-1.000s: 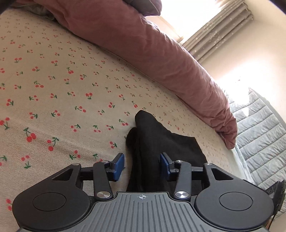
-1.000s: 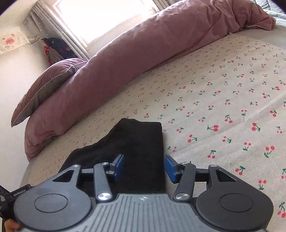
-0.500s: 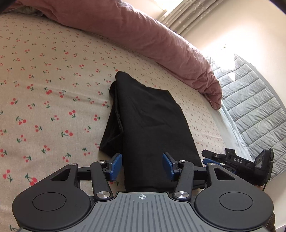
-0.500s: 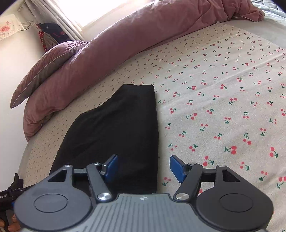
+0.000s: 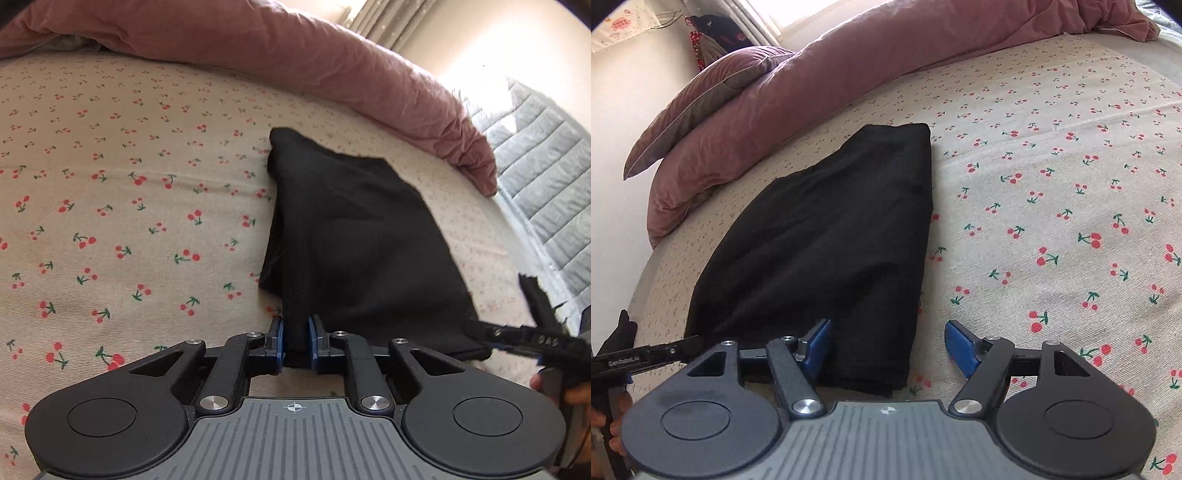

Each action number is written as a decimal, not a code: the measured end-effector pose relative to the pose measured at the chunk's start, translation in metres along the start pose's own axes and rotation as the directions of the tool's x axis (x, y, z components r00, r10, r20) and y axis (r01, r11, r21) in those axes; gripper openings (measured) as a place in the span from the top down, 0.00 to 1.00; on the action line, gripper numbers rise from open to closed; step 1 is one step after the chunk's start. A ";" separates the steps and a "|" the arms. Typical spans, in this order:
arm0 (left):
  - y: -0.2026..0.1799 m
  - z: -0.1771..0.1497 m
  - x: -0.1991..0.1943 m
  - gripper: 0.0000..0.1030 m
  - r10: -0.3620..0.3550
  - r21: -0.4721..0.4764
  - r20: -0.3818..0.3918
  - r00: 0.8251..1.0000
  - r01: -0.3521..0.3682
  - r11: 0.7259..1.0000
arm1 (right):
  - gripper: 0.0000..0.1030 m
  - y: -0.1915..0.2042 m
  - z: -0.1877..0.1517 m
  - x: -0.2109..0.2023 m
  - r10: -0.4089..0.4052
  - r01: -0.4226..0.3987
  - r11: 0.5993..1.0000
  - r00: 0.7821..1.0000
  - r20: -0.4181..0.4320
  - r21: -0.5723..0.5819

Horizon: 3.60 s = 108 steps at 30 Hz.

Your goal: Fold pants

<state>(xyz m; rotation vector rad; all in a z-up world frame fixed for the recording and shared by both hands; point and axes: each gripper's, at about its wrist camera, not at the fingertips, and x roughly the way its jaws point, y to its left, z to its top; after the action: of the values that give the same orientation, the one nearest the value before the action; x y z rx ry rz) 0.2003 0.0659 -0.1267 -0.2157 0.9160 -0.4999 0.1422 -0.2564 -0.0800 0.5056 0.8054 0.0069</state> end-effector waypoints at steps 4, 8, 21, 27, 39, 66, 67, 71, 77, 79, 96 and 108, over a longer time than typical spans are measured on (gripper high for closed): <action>0.007 0.002 -0.008 0.48 -0.024 0.002 0.052 0.998 0.024 1.000 | 0.32 -0.006 0.001 -0.003 0.056 -0.056 0.998 0.998 -0.001 0.038; 0.016 0.011 -0.017 0.28 -0.084 -0.032 0.184 0.979 0.091 0.995 | 0.40 -0.028 0.004 0.004 0.178 -0.173 0.969 0.984 -0.017 0.177; 0.007 0.012 0.024 0.67 -0.192 -0.191 0.117 0.974 0.212 0.958 | 0.87 -0.033 0.019 -0.013 0.204 -0.209 0.948 0.978 0.047 0.238; -0.004 0.004 0.026 0.57 -0.131 -0.109 0.081 0.988 0.140 0.984 | 0.74 -0.028 0.012 0.002 0.070 -0.064 0.992 0.996 -0.052 0.107; -0.027 -0.034 -0.011 0.34 0.007 0.199 0.016 1.000 -0.010 0.980 | 0.54 -0.022 -0.008 -0.027 -0.005 -0.004 0.996 0.994 -0.111 -0.086; -0.112 -0.115 -0.057 0.00 0.369 0.077 0.153 0.917 -0.383 0.920 | 0.08 0.024 -0.078 -0.088 -0.303 0.364 0.906 0.914 0.270 -0.215; -0.113 -0.115 -0.057 0.00 0.377 0.073 0.151 0.914 -0.391 0.918 | 0.08 0.026 -0.080 -0.089 -0.307 0.371 0.902 0.911 0.276 -0.220; -0.115 -0.119 -0.058 0.00 0.394 0.073 0.150 0.907 -0.408 0.910 | 0.05 0.034 -0.087 -0.088 -0.295 0.362 0.904 0.913 0.281 -0.229; -0.117 -0.124 -0.063 0.00 0.424 0.074 0.179 0.888 -0.442 0.894 | 0.04 0.047 -0.097 -0.084 -0.263 0.328 0.912 0.928 0.263 -0.246; -0.116 -0.123 -0.065 0.00 0.436 0.063 0.192 0.879 -0.454 0.889 | 0.03 0.049 -0.098 -0.085 -0.282 0.356 0.900 0.916 0.287 -0.252; -0.117 -0.123 -0.061 0.00 0.444 0.048 0.202 0.873 -0.462 0.886 | 0.02 0.041 -0.101 -0.081 -0.354 0.434 0.869 0.880 0.316 -0.238; -0.118 -0.125 -0.059 0.00 0.437 0.061 0.195 0.878 -0.456 0.888 | 0.01 0.047 -0.102 -0.074 -0.355 0.436 0.863 0.884 0.305 -0.257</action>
<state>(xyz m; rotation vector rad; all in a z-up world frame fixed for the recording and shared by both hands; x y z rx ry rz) 0.0323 -0.0027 -0.1148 0.0518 0.7315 -0.0935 0.0281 -0.1857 -0.0678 0.0203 0.6326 -0.3030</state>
